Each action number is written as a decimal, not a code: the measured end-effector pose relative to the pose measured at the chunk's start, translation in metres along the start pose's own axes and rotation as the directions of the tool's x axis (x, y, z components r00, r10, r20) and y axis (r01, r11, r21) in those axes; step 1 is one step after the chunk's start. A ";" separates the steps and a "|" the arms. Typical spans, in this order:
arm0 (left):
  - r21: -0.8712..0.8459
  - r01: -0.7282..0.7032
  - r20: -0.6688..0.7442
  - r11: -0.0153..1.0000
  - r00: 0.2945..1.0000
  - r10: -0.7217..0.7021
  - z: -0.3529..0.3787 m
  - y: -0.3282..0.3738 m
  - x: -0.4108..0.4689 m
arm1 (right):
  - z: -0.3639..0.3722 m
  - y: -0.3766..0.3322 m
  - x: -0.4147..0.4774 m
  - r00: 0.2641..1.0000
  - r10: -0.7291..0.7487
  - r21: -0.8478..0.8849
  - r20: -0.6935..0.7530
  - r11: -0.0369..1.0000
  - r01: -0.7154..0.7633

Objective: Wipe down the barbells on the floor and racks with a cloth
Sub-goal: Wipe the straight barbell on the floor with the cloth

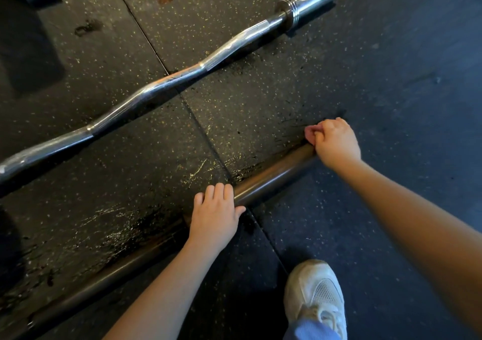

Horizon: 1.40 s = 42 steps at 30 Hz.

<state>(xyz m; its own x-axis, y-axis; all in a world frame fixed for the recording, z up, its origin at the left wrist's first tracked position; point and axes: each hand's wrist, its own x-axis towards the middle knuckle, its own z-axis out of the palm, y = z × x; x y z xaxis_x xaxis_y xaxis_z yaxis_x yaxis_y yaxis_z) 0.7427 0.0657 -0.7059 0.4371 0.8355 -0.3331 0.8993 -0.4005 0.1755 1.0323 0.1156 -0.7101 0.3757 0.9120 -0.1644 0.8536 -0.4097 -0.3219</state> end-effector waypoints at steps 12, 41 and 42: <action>0.101 0.053 0.008 0.993 0.999 -0.054 -0.003 -0.013 -0.025 | -0.014 0.015 0.004 0.996 -0.051 0.057 0.073 0.997 0.047; 0.076 -0.057 -0.059 0.995 0.996 0.061 -0.007 -0.075 -0.001 | -0.002 -0.011 -0.001 0.997 0.067 0.167 -0.040 0.984 -0.060; 0.085 -0.018 -0.109 0.996 0.994 0.027 -0.007 -0.075 -0.003 | 0.000 -0.018 0.000 0.993 0.093 0.170 -0.073 0.982 -0.079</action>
<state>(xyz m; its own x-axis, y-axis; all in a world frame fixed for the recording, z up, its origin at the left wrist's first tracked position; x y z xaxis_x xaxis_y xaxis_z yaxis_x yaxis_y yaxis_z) 0.6739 0.0954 -0.7114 0.4573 0.8602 -0.2255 0.8892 -0.4459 0.1025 1.0166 0.1229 -0.7045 0.4787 0.8691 -0.1247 0.7475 -0.4779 -0.4613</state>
